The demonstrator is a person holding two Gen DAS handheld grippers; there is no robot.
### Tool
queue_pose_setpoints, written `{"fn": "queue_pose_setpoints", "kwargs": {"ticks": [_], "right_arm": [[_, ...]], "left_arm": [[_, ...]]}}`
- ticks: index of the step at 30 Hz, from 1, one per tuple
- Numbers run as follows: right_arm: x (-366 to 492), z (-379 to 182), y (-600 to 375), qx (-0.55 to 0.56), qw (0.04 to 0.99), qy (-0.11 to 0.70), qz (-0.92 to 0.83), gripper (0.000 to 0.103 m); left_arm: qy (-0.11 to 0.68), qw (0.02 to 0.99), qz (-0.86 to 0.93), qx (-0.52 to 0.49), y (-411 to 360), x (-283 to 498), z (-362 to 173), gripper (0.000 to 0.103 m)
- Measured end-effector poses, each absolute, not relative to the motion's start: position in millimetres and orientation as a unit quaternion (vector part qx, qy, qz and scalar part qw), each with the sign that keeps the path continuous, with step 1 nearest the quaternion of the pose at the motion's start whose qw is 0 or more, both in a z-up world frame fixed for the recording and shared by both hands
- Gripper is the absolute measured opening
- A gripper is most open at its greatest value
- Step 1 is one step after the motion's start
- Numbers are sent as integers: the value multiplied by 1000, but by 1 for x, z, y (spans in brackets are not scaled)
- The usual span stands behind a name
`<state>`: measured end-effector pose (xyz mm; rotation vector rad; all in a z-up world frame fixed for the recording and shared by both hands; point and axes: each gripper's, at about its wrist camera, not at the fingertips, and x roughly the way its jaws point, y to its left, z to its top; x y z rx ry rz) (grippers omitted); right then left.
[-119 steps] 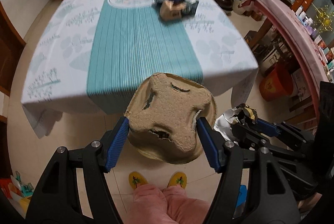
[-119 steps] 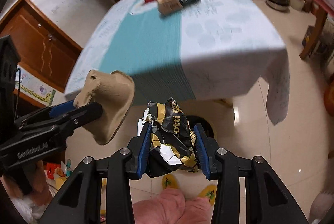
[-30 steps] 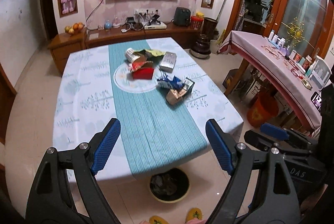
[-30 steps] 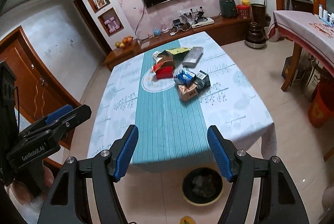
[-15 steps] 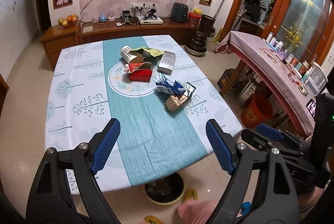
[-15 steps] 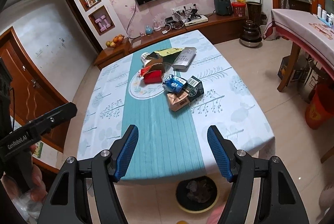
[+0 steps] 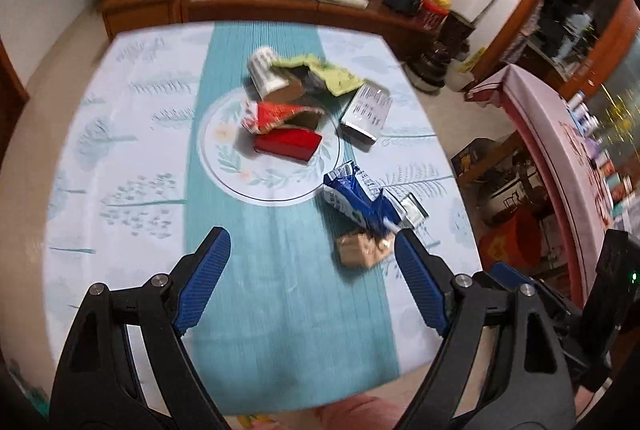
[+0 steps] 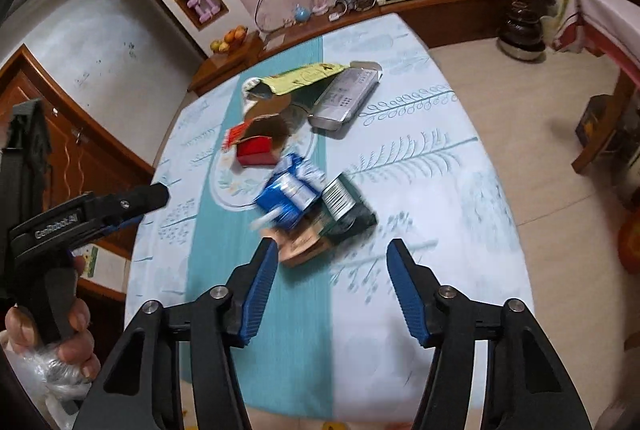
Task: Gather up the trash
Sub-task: 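Grasp the blue milk carton with the left gripper while the right grasps the green box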
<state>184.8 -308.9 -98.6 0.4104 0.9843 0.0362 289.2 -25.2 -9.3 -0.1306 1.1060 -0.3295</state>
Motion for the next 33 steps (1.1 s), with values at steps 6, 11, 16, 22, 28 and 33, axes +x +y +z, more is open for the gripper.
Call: {"fn": "queue_pose_setpoints", "kwargs": {"ticks": [6,11,16,22,28,33], "right_arm": [[240,-134,-338,203,843,497,42,52],[265,-159,-345,207,827,518,75,51],[282,-177,-346,206,815,534,96,51],[288,-182,-342,206,810,538,112,51],[292,-181,-342,209,807,540,115,51],[288,-179,-342,229,798,547,109,52]], "left_arm": [[579,798,-123,-113,-57,339,-64,82],[606,774,-115,-143,-80,362,-97,82],[639,742,-113,-168,-91,377,-125,82],[679,694,-120,-207,-105,393,-163,82],[680,676,-140,-248,-116,392,-178,53],[660,698,-131,-248,-109,387,-167,45]]}}
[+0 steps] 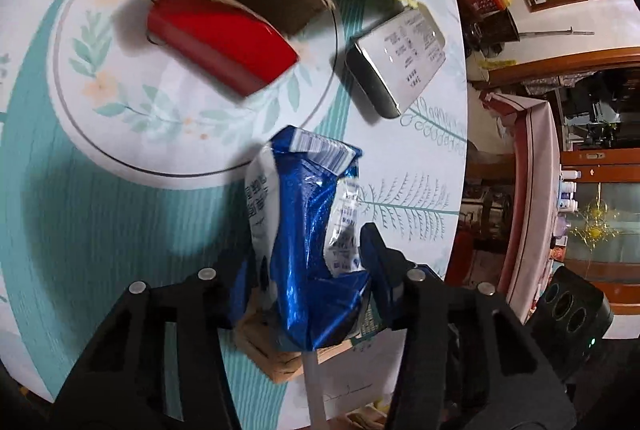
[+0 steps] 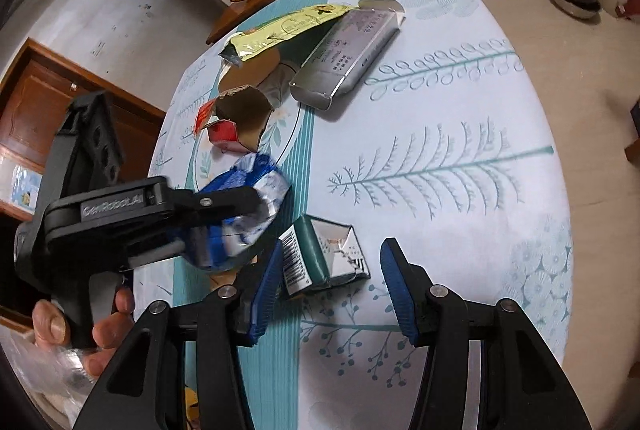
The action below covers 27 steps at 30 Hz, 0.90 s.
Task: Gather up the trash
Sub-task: 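Grasp the blue milk carton with the left gripper while the right grasps the green box, then carry the blue carton in the left gripper while the right carries the green box toward the bin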
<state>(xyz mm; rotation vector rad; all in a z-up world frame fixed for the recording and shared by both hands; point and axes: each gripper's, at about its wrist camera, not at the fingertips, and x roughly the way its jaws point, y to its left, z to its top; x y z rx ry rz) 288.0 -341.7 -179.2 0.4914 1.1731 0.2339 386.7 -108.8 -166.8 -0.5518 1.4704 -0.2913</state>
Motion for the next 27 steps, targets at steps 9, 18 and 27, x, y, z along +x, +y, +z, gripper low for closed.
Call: {"fn": "queue_pose_setpoints", "kwargs": {"ticks": [9,18,27], "right_arm": [[278,-189,-333,327,752,567,71,65],[299,-202,-297,329,735,592,14,65],[284,-186,-281,311,761,567,44,30]], "left_arm": [[623,742,-114,-221,-69,363,-136,45],[588,781,-98,-187,-30,323,-106,45],[555,815,-76,-147,-3,284,-85,45]]}}
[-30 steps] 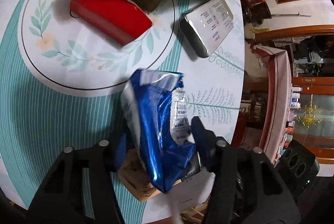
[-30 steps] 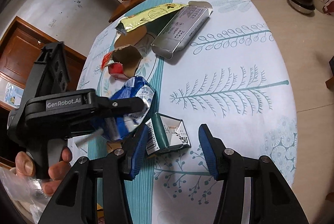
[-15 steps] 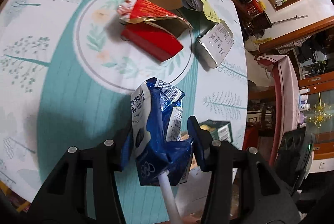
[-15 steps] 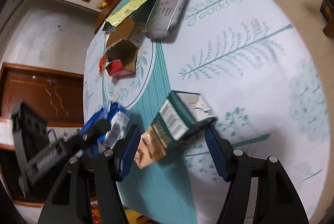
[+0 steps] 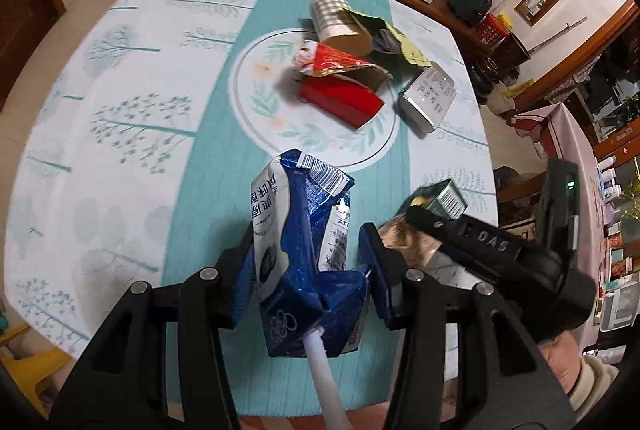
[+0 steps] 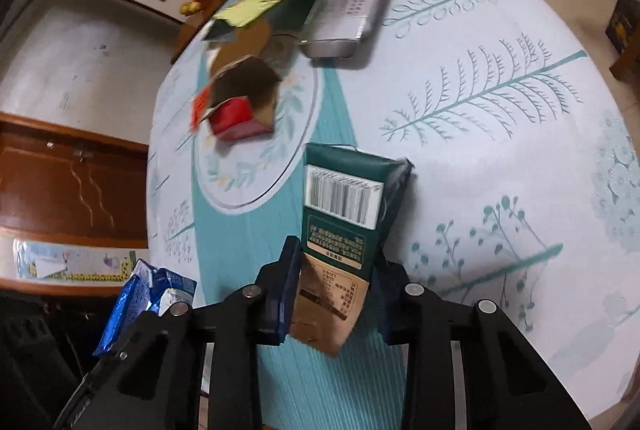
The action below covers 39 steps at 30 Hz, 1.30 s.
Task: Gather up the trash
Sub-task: 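Carry the blue carton in the left gripper while the right carries the green box toward the bin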
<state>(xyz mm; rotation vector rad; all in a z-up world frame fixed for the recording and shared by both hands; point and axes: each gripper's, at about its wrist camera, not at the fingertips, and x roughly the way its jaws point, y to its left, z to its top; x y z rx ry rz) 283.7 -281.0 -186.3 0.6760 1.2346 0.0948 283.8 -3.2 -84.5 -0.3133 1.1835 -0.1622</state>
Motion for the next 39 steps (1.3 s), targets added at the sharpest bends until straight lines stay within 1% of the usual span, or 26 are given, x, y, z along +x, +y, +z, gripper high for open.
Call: {"fn": "queue_pose_setpoints", "kwargs": {"ticks": [7,13,16,22,28,35,39], "right_arm": [[220,-148,-274,321,784,530,43,30],[143,-109,-254,322,807,494,18,30],[96,-100,-232,327,815,479,4,30],[12,-111,-191,336,814,474,-19,30],[-54,-130,-169,346,786,511,-38,30],[-92,-145,-175,354,768,532,-47,30],[-100,-171,-179,354,750,557,-40,30]], "left_arm": [[550,815,-100,-150,25,251,-75,45],[539,818,-162,-114,38,212,-55,45],[534,816,-203,-87,43,188,-47,45],[528,804,-269,-48,54,140,-45,45],[545,781,-306,-19,62,92,-59,45],[558,766,-318,-11,61,49,-70,45],[562,768,-307,-3,56,29,-78,45]]}}
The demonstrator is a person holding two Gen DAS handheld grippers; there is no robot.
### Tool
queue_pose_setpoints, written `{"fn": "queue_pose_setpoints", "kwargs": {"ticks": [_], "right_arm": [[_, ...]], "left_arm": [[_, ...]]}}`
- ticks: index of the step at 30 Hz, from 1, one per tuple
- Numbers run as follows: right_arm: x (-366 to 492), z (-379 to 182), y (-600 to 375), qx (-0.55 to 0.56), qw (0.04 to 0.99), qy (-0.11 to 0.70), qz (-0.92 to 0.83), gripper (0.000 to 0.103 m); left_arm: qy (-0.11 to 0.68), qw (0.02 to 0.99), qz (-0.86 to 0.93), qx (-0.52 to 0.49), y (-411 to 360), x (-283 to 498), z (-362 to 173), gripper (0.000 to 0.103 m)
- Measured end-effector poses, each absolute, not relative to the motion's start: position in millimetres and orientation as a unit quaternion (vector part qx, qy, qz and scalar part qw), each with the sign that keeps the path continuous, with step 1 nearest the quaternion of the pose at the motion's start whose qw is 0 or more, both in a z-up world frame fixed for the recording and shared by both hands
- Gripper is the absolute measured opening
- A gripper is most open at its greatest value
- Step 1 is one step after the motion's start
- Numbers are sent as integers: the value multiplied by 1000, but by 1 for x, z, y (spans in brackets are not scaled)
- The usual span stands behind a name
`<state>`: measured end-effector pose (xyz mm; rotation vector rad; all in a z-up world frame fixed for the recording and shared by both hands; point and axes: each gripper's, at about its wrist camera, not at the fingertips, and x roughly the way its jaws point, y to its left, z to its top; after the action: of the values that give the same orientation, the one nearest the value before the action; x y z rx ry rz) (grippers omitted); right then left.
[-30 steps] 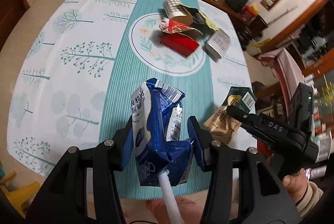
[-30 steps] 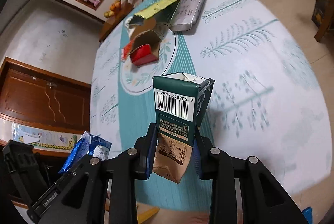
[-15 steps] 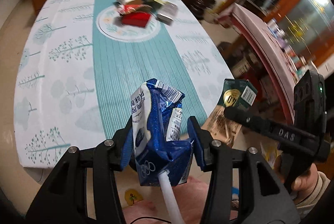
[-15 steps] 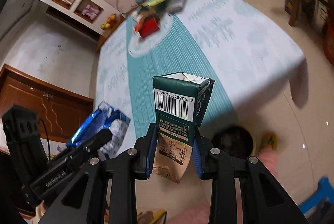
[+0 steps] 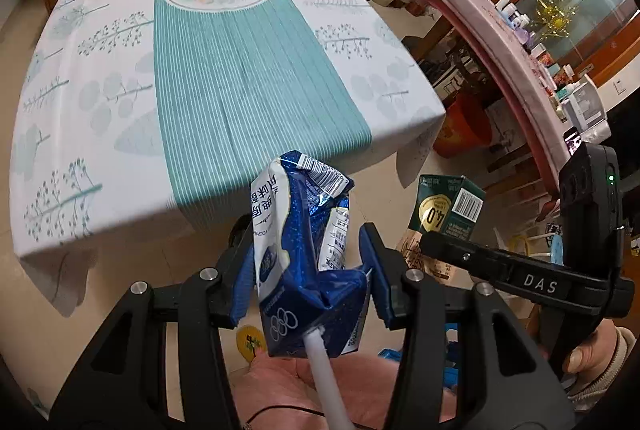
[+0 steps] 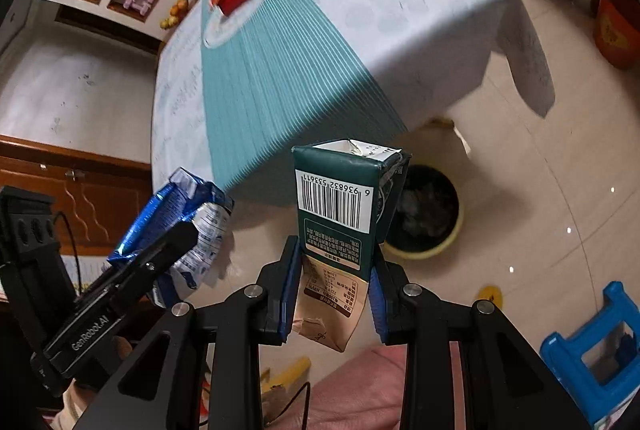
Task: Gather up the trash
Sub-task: 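Carry the blue carton in the left gripper while the right carries the green box toward the bin, then open both grippers over the bin to drop the carton and green box, then move both grippers back over the table toward the red wrappers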
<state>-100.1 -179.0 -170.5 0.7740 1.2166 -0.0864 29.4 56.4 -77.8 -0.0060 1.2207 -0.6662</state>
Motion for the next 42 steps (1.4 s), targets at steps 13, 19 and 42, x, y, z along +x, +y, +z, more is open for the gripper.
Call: {"fn": "queue_pose_setpoints", "kwargs": {"ticks": [13,19,42], "right_arm": [[-108,-334,-192,377,692,615,-24,30],[-88,-404,-203,379,680,627,-33,30],[-57,-441,-191,303,724,619,-31,52]], "left_arm": [[613,754,-235,31,18,-16,-202,45],[635,745,-205,20,9,-10,-277,45],[633,762,-133,36,11,9,-355,70]]}}
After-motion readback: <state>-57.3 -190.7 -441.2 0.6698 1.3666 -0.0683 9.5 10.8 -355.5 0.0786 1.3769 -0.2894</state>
